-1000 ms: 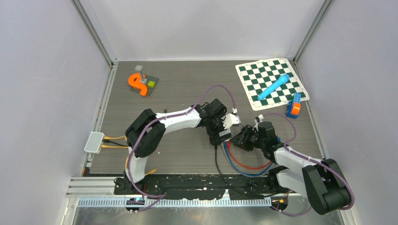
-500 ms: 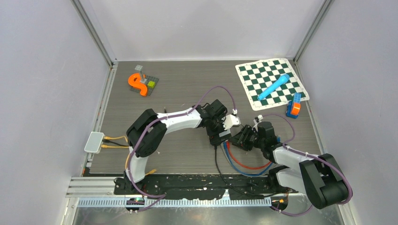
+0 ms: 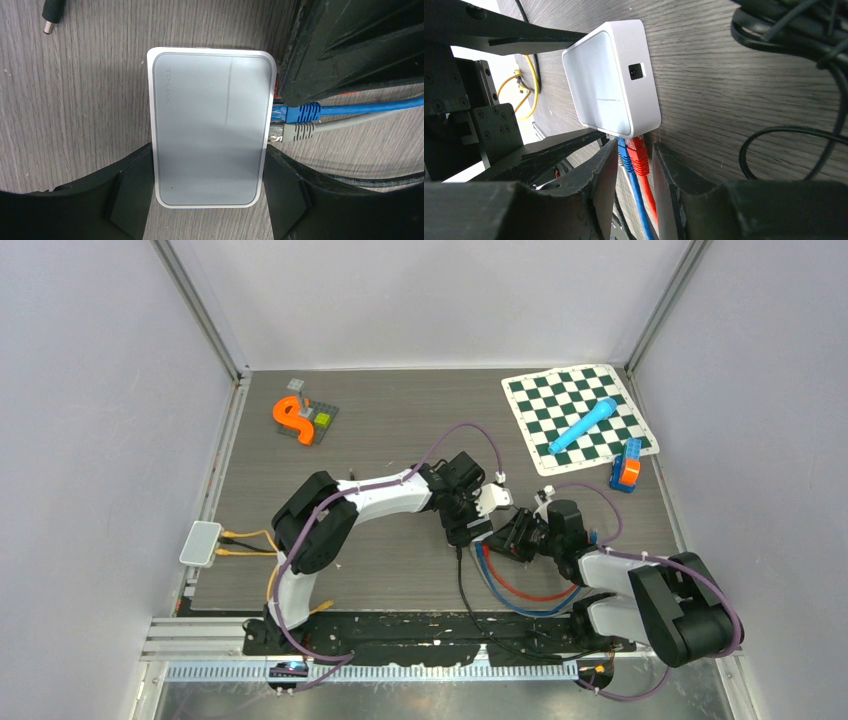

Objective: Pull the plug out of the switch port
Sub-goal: Pull the connector from the switch port.

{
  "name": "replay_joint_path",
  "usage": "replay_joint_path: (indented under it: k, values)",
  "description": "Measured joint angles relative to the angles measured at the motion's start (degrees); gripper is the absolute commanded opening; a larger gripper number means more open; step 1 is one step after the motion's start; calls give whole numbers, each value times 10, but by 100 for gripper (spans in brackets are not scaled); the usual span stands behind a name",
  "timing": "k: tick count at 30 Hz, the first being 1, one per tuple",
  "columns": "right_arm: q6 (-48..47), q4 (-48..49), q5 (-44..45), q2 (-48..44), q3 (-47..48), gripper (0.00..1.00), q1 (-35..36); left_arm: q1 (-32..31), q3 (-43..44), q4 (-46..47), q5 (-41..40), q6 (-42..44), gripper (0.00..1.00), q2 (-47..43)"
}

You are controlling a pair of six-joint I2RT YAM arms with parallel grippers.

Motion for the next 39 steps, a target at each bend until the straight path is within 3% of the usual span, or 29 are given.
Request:
replay_joint_path:
  k: [15,20,25,34,39]
  values:
    - [53,207,-41,124,-35,26,-8,2,0,-7,-4,6,66,0]
    - [57,227,-39,127,-43,26,-8,2,0,-7,-3,7,65,0]
    - [60,227,-40,129,-42,41,-8,2,0,-7,-3,7,65,0]
    - [53,217,-46,113,-35,57,-9,2,1,-7,-2,7,65,0]
    - [32,167,-23,57,-36,57,-8,2,1,-7,3,8,64,0]
